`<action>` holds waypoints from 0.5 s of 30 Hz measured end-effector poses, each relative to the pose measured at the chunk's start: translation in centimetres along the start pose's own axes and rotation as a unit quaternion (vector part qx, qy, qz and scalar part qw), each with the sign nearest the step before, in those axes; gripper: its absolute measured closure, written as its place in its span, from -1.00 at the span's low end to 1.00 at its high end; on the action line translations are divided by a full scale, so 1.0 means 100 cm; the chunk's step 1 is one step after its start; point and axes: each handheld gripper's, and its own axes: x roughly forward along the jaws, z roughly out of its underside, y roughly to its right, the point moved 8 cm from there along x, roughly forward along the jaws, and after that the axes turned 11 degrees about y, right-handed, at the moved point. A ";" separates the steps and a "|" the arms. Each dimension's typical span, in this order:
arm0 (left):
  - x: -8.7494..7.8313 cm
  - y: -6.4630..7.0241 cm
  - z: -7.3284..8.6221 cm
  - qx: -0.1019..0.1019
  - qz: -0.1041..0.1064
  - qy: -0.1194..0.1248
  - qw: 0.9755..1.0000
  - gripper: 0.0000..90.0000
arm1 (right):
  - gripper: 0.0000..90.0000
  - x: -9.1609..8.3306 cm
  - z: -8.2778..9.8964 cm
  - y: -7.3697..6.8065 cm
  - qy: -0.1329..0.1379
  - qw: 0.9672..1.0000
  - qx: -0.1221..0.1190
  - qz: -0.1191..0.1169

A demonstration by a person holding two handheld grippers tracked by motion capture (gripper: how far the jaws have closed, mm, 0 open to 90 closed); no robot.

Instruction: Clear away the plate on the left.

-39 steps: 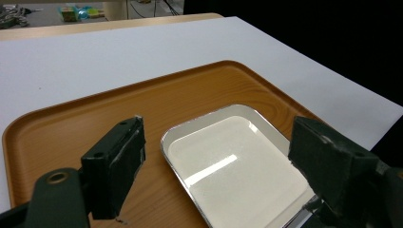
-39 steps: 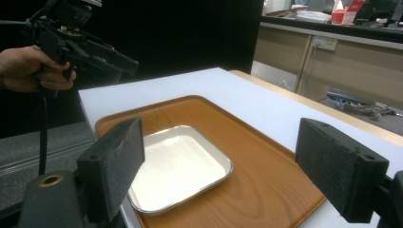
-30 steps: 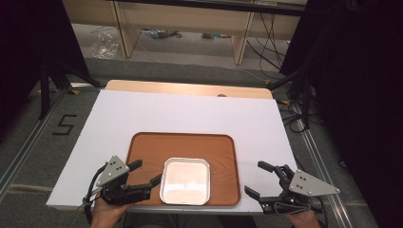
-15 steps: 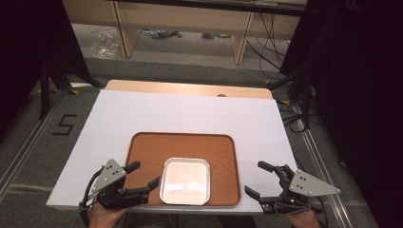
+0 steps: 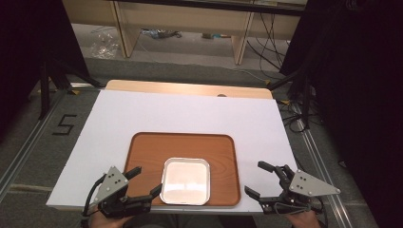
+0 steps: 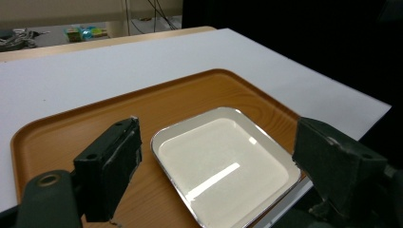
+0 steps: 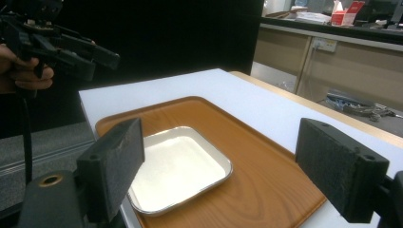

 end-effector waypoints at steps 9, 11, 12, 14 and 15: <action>-0.004 0.009 0.001 -0.021 0.004 0.004 1.000 -0.64 | -0.61 0.000 0.000 0.000 -0.004 1.000 0.004 -0.003; -0.002 0.008 0.001 -0.020 0.003 0.005 1.000 -0.64 | -0.61 0.000 0.000 0.000 0.000 1.000 0.002 -0.002; -0.003 0.007 0.003 -0.018 -0.003 -0.002 1.000 -0.64 | -0.61 0.000 0.000 0.000 -0.002 1.000 0.001 -0.002; -0.002 0.006 0.004 -0.022 -0.004 -0.002 1.000 -0.64 | -0.61 0.000 0.000 0.000 -0.003 1.000 0.003 -0.002; -0.002 0.005 0.004 -0.023 -0.006 -0.003 1.000 -0.64 | -0.61 0.000 0.000 0.000 -0.006 1.000 0.005 -0.002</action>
